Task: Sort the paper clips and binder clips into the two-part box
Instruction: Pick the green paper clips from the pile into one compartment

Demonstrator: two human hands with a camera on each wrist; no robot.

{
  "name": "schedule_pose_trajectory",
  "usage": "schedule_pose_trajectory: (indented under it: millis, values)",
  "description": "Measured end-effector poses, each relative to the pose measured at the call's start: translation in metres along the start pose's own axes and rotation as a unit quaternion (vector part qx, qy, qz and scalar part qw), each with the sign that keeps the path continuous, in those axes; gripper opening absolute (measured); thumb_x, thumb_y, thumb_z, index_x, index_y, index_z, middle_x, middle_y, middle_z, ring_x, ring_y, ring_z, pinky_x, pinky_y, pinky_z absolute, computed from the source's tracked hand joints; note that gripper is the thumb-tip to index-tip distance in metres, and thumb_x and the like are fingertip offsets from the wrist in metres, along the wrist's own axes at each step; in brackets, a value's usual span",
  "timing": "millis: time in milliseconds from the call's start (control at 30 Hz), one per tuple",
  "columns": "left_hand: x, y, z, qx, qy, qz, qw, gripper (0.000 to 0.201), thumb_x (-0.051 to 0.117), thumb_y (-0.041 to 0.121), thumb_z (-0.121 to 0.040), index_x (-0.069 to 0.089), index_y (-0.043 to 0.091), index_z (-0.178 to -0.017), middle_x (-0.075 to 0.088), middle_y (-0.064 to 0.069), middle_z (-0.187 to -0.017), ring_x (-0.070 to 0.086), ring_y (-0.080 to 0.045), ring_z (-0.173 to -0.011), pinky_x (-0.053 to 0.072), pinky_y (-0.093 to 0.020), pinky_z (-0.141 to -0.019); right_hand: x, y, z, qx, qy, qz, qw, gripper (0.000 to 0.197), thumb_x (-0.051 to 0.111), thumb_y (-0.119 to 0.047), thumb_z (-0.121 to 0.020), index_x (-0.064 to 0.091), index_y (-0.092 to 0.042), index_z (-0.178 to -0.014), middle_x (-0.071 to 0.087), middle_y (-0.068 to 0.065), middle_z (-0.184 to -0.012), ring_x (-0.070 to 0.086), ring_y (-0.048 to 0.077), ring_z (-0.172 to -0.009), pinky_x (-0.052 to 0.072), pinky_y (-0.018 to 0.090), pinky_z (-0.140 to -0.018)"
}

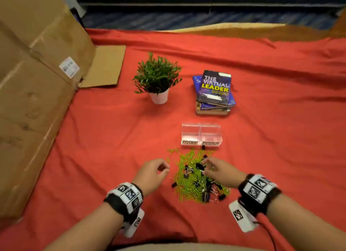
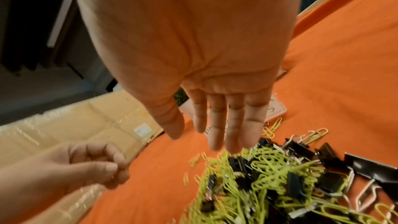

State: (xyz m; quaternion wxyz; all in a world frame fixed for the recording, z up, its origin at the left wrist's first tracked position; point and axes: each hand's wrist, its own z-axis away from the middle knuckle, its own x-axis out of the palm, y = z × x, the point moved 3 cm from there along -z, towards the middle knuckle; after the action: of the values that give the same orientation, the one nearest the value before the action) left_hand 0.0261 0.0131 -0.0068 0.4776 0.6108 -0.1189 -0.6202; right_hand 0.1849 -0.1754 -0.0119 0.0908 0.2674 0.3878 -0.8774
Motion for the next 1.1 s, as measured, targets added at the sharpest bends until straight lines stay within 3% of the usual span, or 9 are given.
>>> schedule_pose_trajectory:
  millis: [133, 200, 300, 500, 567, 667, 833, 900, 1100]
  values:
    - [0.03, -0.002, -0.016, -0.015, -0.082, -0.085, 0.993, 0.014, 0.057, 0.012, -0.085, 0.068, 0.016, -0.095, 0.067, 0.001, -0.099, 0.061, -0.014, -0.094, 0.046, -0.025, -0.085, 0.016, 0.001, -0.031, -0.002, 0.066, 0.179, 0.982, 0.04, 0.061, -0.026, -0.086, 0.049, -0.028, -0.125, 0.049, 0.001, -0.117, 0.053, 0.019, -0.107, 0.049, 0.036, -0.092]
    - [0.046, -0.003, -0.019, 0.007, -0.108, -0.123, 0.986, 0.018, 0.056, 0.012, -0.085, 0.067, 0.015, -0.098, 0.064, -0.004, -0.106, 0.06, -0.019, -0.1, 0.045, -0.026, -0.088, 0.031, 0.008, -0.037, 0.0, 0.066, 0.218, 0.974, 0.04, 0.062, -0.024, -0.083, 0.05, -0.03, -0.122, 0.044, 0.003, -0.114, 0.05, 0.023, -0.107, 0.05, 0.041, -0.089]
    - [0.064, -0.005, -0.023, 0.038, -0.131, -0.177, 0.975, 0.022, 0.057, 0.014, -0.084, 0.064, 0.016, -0.105, 0.056, -0.006, -0.112, 0.055, -0.021, -0.105, 0.044, -0.03, -0.092, 0.035, 0.014, -0.039, -0.007, 0.085, 0.24, 0.967, 0.037, 0.064, -0.025, -0.083, 0.052, -0.03, -0.118, 0.042, 0.005, -0.111, 0.05, 0.024, -0.102, 0.051, 0.038, -0.083]
    - [0.086, -0.01, -0.022, 0.047, -0.146, -0.216, 0.964, 0.029, 0.064, 0.019, -0.082, 0.059, 0.015, -0.111, 0.051, -0.005, -0.114, 0.052, -0.022, -0.109, 0.045, -0.034, -0.091, 0.026, 0.021, -0.026, -0.016, 0.192, 0.223, 0.956, 0.029, 0.053, -0.012, -0.086, 0.058, -0.017, -0.114, 0.048, 0.009, -0.106, 0.05, 0.027, -0.095, 0.05, 0.04, -0.076]
    - [0.091, -0.012, -0.021, 0.043, -0.146, -0.222, 0.963, 0.038, 0.067, 0.021, -0.08, 0.056, 0.014, -0.115, 0.049, -0.005, -0.115, 0.051, -0.023, -0.11, 0.045, -0.035, -0.093, 0.033, 0.017, -0.022, -0.053, 0.195, 0.212, 0.956, 0.027, 0.055, -0.01, -0.085, 0.06, -0.012, -0.112, 0.051, 0.009, -0.104, 0.05, 0.026, -0.096, 0.049, 0.04, -0.08]
    - [0.095, -0.015, -0.021, 0.033, -0.132, -0.222, 0.965, 0.047, 0.07, 0.023, -0.079, 0.051, 0.013, -0.121, 0.046, -0.005, -0.118, 0.049, -0.024, -0.113, 0.045, -0.039, -0.097, 0.057, 0.007, -0.02, -0.078, 0.14, 0.201, 0.966, 0.029, 0.059, -0.018, -0.087, 0.059, -0.009, -0.114, 0.052, 0.007, -0.112, 0.048, 0.023, -0.107, 0.047, 0.039, -0.093]
    - [0.093, -0.017, -0.026, 0.01, -0.116, -0.222, 0.968, 0.026, 0.064, 0.017, -0.084, 0.056, 0.009, -0.107, 0.049, -0.008, -0.112, 0.055, -0.029, -0.105, 0.047, -0.042, -0.088, 0.084, 0.004, -0.027, -0.005, 0.135, 0.252, 0.958, 0.064, 0.066, -0.045, -0.08, 0.047, -0.002, -0.124, 0.046, 0.014, -0.125, 0.042, 0.03, -0.119, 0.037, 0.039, -0.106]
    - [0.092, -0.021, -0.027, -0.003, -0.112, -0.22, 0.969, 0.02, 0.061, 0.015, -0.086, 0.059, 0.006, -0.104, 0.049, -0.01, -0.11, 0.056, -0.03, -0.102, 0.047, -0.042, -0.088, 0.092, 0.004, -0.029, 0.012, 0.138, 0.27, 0.953, 0.071, 0.066, -0.048, -0.079, 0.043, -0.002, -0.127, 0.045, 0.015, -0.126, 0.04, 0.03, -0.119, 0.034, 0.038, -0.107]
    - [0.091, -0.028, -0.025, -0.019, -0.095, -0.188, 0.977, 0.026, 0.06, 0.009, -0.084, 0.055, 0.008, -0.109, 0.045, -0.01, -0.113, 0.054, -0.031, -0.104, 0.046, -0.044, -0.091, 0.092, 0.003, -0.035, 0.001, 0.153, 0.212, 0.965, 0.034, 0.055, -0.016, -0.088, 0.05, -0.002, -0.119, 0.052, 0.013, -0.121, 0.045, 0.028, -0.116, 0.035, 0.033, -0.101]
